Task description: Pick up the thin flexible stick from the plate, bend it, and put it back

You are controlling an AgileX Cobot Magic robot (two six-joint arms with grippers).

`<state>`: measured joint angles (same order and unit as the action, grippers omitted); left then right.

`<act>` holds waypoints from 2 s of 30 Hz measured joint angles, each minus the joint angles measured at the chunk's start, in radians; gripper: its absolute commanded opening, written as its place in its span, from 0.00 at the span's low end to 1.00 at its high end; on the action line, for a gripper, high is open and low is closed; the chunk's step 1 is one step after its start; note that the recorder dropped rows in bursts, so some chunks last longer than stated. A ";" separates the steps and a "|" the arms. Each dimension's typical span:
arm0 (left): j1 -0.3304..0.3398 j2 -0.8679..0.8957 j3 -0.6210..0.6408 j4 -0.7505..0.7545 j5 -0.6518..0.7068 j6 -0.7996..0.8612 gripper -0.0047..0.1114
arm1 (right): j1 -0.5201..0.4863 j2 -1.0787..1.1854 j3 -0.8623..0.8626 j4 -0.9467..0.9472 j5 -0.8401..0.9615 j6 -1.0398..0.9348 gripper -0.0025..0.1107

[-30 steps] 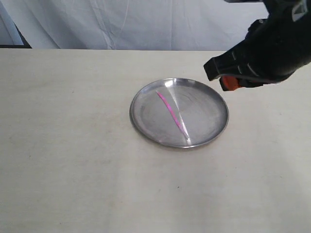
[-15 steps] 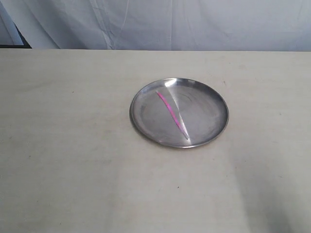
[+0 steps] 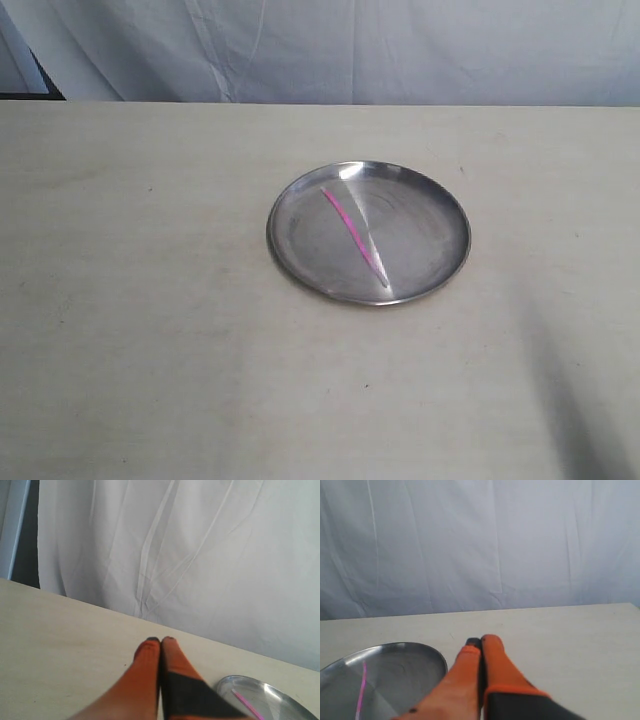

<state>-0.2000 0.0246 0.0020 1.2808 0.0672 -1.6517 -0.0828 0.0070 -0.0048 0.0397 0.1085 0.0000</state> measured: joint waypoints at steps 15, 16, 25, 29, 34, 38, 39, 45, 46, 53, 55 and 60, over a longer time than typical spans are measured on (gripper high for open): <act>0.000 0.000 0.000 0.000 0.000 0.000 0.04 | 0.000 0.000 0.000 -0.002 0.016 0.000 0.02; 0.000 0.000 0.000 0.000 0.000 0.000 0.04 | 0.000 0.000 0.000 -0.002 0.016 0.000 0.02; 0.000 0.000 0.000 0.000 0.000 0.000 0.04 | 0.000 0.000 0.000 -0.002 0.022 0.000 0.02; 0.000 0.000 0.000 0.000 0.000 0.000 0.04 | 0.000 0.000 0.000 -0.002 0.022 0.000 0.02; 0.000 0.000 0.000 0.000 0.000 0.000 0.04 | 0.000 0.000 0.000 -0.002 0.022 0.000 0.02; 0.000 0.000 0.000 0.000 0.000 0.000 0.04 | 0.000 0.000 0.000 -0.002 0.022 0.000 0.02; 0.000 0.000 0.000 0.000 0.000 0.000 0.04 | 0.000 0.000 0.000 -0.002 0.022 0.000 0.02; 0.000 0.000 0.000 0.000 0.000 0.000 0.04 | 0.000 0.000 0.000 -0.002 0.022 0.000 0.02; 0.000 0.000 0.000 0.000 0.000 0.000 0.04 | 0.000 0.000 0.000 -0.002 0.022 0.000 0.02; 0.000 0.000 0.000 0.000 0.000 0.000 0.04 | 0.000 0.000 0.000 -0.002 0.022 0.000 0.02; 0.000 0.000 0.000 0.000 0.000 0.000 0.04 | 0.000 0.000 0.000 -0.002 0.022 0.000 0.02; 0.000 0.000 0.000 0.000 0.000 0.000 0.04 | 0.000 0.000 0.000 -0.002 0.022 0.000 0.02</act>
<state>-0.2000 0.0246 0.0020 1.2808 0.0672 -1.6517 -0.0828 0.0070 -0.0048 0.0378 0.1306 0.0000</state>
